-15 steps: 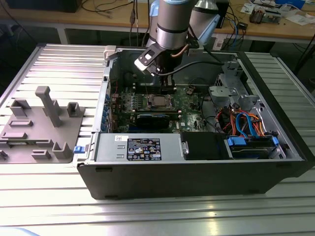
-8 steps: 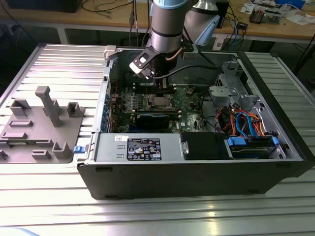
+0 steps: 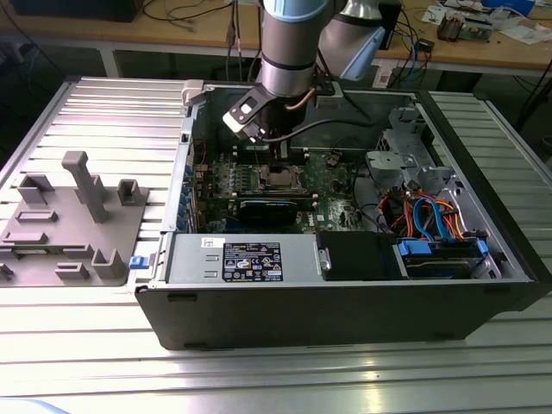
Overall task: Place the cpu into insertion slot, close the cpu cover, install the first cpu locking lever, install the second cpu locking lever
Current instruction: 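Close the cpu cover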
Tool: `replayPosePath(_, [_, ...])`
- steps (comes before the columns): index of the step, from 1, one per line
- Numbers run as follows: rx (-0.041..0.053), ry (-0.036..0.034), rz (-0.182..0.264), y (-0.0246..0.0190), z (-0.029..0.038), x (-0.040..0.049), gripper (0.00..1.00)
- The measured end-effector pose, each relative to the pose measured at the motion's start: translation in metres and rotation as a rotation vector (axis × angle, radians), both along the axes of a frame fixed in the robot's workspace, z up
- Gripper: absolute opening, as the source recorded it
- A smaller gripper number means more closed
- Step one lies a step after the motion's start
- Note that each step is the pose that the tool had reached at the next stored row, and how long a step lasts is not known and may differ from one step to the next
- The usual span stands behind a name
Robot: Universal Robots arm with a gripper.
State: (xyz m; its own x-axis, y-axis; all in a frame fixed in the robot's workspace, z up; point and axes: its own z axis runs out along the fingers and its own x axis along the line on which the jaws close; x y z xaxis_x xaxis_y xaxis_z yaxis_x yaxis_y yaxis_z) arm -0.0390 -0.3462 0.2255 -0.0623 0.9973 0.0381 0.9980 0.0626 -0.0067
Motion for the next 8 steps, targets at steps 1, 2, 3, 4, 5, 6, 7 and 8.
replayPosePath(1, [0.0, 0.0, 0.0, 0.0, -0.0008, -0.0016, 0.11])
replayPosePath(2, [0.0, 0.0, 0.0, 0.0, -0.0019, -0.0035, 0.11])
replayPosePath(3, [-0.0001, 0.0, 0.0, 0.0, -0.0027, -0.0052, 0.11])
replayPosePath(4, [-0.0001, 0.0, 0.0, 0.0, -0.0036, -0.0072, 0.11])
replayPosePath(5, [-0.0001, -0.0001, 0.0, 0.0, -0.0044, -0.0082, 0.11])
replayPosePath(6, [-0.0001, -0.0001, 0.001, 0.0, -0.0062, -0.0095, 0.11])
replayPosePath(7, [-0.0001, -0.0001, 0.002, 0.0, -0.0077, -0.01, 0.11])
replayPosePath(8, [-0.0001, -0.0001, 0.002, 0.0, -0.0091, -0.0102, 0.11])
